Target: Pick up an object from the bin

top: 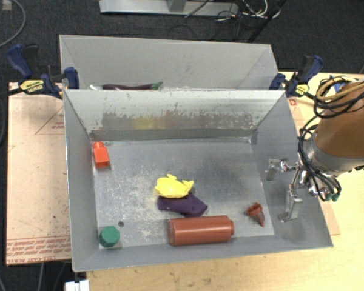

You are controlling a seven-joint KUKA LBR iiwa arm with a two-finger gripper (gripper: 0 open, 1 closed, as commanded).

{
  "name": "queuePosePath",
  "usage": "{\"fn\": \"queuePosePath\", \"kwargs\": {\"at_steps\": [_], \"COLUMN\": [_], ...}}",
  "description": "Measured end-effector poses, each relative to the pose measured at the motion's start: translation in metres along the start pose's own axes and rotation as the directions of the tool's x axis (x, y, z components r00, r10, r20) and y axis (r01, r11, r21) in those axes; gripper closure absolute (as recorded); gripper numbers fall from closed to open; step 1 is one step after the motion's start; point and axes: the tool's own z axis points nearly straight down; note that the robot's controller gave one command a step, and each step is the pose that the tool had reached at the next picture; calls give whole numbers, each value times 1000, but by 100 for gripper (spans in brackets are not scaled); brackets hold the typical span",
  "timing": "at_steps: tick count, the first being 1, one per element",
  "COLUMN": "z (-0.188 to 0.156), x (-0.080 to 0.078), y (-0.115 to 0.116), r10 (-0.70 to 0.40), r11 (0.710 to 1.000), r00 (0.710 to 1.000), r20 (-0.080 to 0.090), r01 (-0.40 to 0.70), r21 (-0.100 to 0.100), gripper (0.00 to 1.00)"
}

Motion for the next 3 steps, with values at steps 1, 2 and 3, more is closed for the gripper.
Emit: {"fn": "queuePosePath", "kwargs": {"at_steps": [1,2,3], "z": [-4,22,35], "x": [-1,2,2], "y": [1,5,6], "r10": [-3,-71,-102], "r11": [1000,997,995], "r00": [1000,997,995], "r20": [6,12,9], "r01": [3,71,102], "r21": [1,3,2], "gripper": [0,0,0]}}
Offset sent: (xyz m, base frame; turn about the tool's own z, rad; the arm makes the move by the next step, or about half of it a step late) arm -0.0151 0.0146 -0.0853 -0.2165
